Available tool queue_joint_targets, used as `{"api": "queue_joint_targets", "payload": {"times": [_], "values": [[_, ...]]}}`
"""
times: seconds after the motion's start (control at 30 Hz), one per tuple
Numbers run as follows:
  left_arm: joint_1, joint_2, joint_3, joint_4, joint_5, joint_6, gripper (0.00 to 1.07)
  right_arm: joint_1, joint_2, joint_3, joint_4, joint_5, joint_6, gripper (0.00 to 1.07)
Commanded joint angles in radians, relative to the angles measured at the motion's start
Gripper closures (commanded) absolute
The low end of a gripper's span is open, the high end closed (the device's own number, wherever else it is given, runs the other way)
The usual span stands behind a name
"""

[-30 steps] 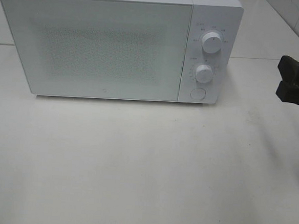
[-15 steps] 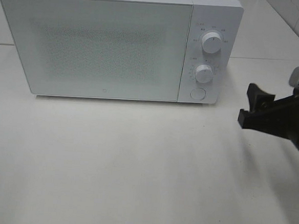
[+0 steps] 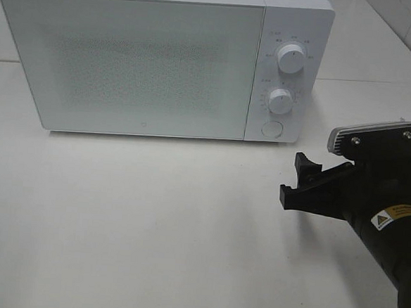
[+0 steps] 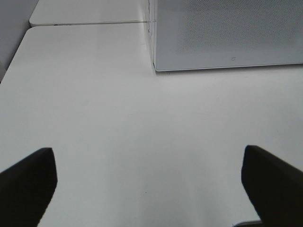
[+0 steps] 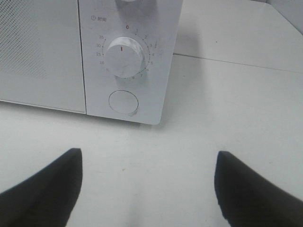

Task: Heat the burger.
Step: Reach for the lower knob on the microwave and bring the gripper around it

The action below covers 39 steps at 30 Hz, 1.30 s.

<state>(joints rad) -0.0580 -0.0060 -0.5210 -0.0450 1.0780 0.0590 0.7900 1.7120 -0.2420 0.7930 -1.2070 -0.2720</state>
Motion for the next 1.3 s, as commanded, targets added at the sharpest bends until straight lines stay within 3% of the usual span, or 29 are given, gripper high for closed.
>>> {"api": "queue_joint_targets", "payload": {"times": [0.03,0.53,0.77,1.3], "values": [[0.002,-0.023,0.002,-0.009,-0.009,-0.002,0.09,0.004,0.015,-0.022,0.001,-0.192,0.033,0.32],[0.002,-0.023,0.002,-0.009,-0.009,-0.002,0.09,-0.011,0.095,-0.163,0.006,-0.179,0.028,0.32],[0.002,-0.023,0.002,-0.009,-0.009,-0.002,0.09,-0.063,0.095,-0.206,0.001,-0.144,0.028,0.32],[0.002,-0.023,0.002,-0.009,-0.009,-0.002,0.09,-0.138,0.123,-0.283,-0.106,-0.111,0.004,0.32]]}}
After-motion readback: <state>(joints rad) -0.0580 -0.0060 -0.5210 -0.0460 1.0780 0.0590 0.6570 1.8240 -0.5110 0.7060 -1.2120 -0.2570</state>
